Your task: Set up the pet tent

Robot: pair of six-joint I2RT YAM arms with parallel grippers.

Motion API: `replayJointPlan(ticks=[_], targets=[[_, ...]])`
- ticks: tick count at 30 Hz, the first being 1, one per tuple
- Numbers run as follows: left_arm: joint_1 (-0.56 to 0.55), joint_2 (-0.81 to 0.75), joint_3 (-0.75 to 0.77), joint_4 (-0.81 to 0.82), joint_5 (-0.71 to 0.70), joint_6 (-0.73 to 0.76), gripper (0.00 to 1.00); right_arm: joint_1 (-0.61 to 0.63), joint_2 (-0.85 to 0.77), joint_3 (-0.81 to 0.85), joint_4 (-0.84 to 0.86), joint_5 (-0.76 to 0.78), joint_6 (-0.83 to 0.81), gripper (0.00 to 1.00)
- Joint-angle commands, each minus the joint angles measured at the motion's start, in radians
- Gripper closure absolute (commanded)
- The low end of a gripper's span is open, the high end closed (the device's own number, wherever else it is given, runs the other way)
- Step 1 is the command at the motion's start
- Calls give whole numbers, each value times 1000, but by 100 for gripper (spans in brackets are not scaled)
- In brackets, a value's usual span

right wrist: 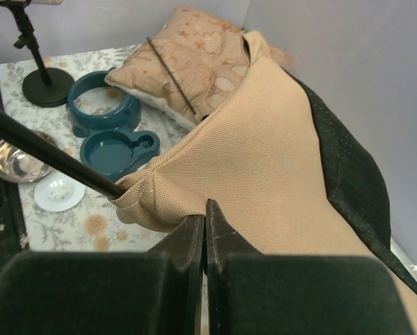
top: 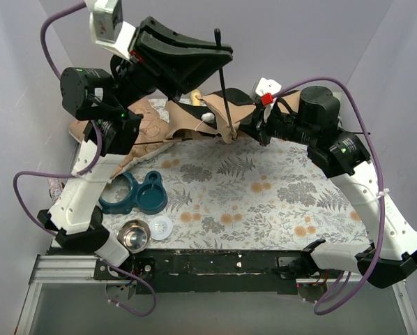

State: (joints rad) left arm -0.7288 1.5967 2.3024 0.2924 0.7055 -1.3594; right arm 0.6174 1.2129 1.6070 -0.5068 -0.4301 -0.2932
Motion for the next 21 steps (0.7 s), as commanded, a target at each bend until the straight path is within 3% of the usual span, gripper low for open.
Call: replayJointPlan(ticks=[1, 6, 12, 21], targets=[[0, -105, -229, -214, -9, -26, 100, 10, -38, 42, 79, -73, 77, 99], [31, -181, -447, -286, 28, -47, 100, 19, -59, 11, 102, -139, 152, 99], [141, -211, -616, -352, 135, -132, 100, 25, -87, 11, 109, -176, 219, 99], [200, -123, -678, -486, 385, -132, 100, 36, -64, 111, 106, -223, 324, 99]])
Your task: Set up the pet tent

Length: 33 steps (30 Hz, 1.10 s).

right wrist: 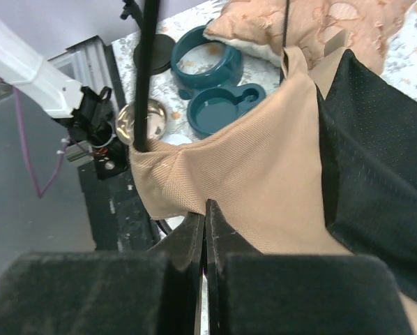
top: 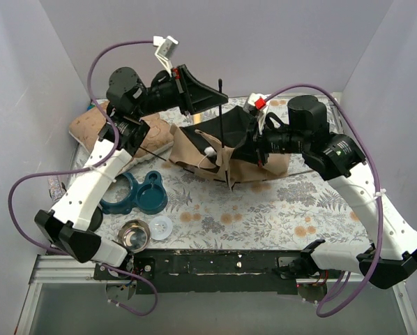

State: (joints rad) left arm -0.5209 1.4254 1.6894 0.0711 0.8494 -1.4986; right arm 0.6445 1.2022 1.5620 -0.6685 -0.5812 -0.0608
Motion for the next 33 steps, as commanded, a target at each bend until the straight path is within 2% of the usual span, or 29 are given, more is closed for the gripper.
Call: replayJointPlan(ticks=[1, 5, 8, 10, 13, 16, 18, 22, 26, 29, 33], targets=[[-7, 61, -53, -289, 263, 24, 100, 9, -46, 177, 274, -74, 105, 99], [-7, 107, -5, -457, 326, 110, 100, 11, -20, 222, 305, -46, 176, 99], [-7, 64, -82, -537, 340, 182, 100, 9, -10, 236, 302, -29, 194, 99], [-7, 18, -198, -556, 347, 199, 100, 9, -42, 169, 284, -45, 187, 99], [-17, 0, -307, -603, 340, 291, 100, 11, -150, -72, 296, -64, 190, 99], [-69, 73, -281, -873, 275, 563, 100, 11, -223, -259, 313, -97, 213, 99], [-103, 118, -260, -942, 232, 645, 100, 9, -242, -333, 354, -114, 245, 99], [-110, 188, -170, -993, 344, 643, 100, 18, -204, -333, 489, -167, 318, 99], [-103, 185, -27, -1010, 370, 615, 100, 38, -161, -286, 550, -206, 331, 99], [-97, 164, 15, -1062, 366, 650, 100, 40, -188, -336, 503, -207, 262, 99], [-97, 139, -31, -1195, 297, 819, 100, 41, -254, -402, 373, -200, 129, 99]])
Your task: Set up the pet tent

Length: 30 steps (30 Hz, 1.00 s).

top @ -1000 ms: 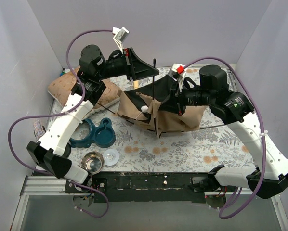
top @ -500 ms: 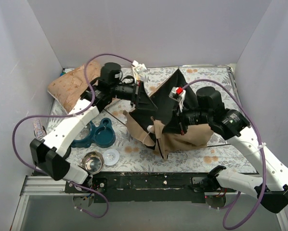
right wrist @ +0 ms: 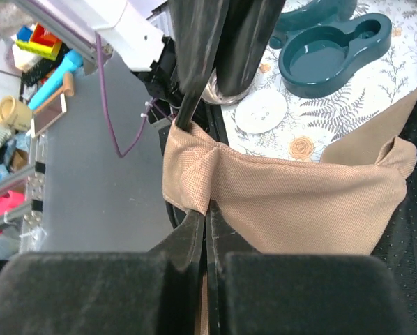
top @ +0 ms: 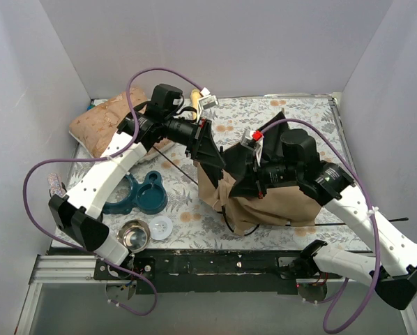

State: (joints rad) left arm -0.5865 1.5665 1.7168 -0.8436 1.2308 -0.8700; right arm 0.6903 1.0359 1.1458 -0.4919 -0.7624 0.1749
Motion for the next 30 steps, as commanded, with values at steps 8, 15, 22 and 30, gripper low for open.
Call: replayJointPlan(ticks=[8, 15, 22, 30], targets=[[-47, 24, -69, -429, -165, 391, 100, -5, -86, 60, -54, -75, -287, 39], [-58, 38, -52, -529, -202, 519, 100, -9, -5, 204, -205, 153, -325, 22], [-87, 30, -52, -531, -232, 555, 100, -29, 144, 224, -319, 226, -360, 22], [-107, -3, -83, -499, -269, 568, 100, -216, 322, 267, -467, 129, -465, 18]])
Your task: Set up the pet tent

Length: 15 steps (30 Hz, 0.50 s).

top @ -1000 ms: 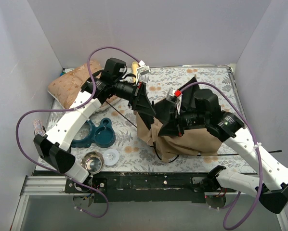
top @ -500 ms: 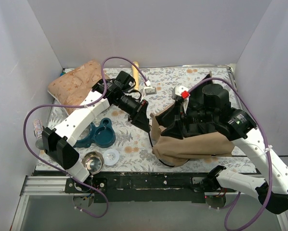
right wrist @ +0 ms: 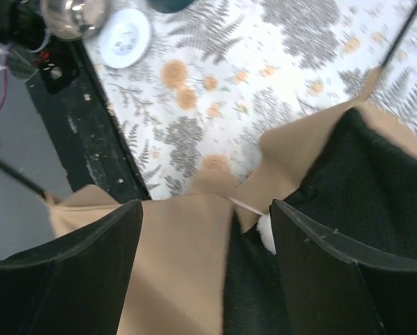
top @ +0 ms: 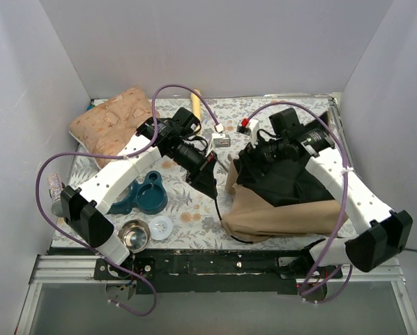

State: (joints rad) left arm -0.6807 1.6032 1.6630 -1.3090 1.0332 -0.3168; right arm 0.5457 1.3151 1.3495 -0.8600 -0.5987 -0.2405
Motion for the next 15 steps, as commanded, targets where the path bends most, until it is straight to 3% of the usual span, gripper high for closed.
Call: replayJointPlan(ticks=[1, 6, 12, 15], targets=[[-13, -46, -34, -29, -71, 13, 100, -79, 50, 53, -102, -27, -43, 18], [-14, -57, -51, 5, -68, -4, 100, -89, 45, -65, -47, -45, 15, 16], [-14, -68, -52, 14, -67, -8, 100, -128, 52, -81, -43, -112, -17, 17], [-14, -72, -57, 25, -74, -16, 100, -176, 62, -70, -63, -188, -51, 33]])
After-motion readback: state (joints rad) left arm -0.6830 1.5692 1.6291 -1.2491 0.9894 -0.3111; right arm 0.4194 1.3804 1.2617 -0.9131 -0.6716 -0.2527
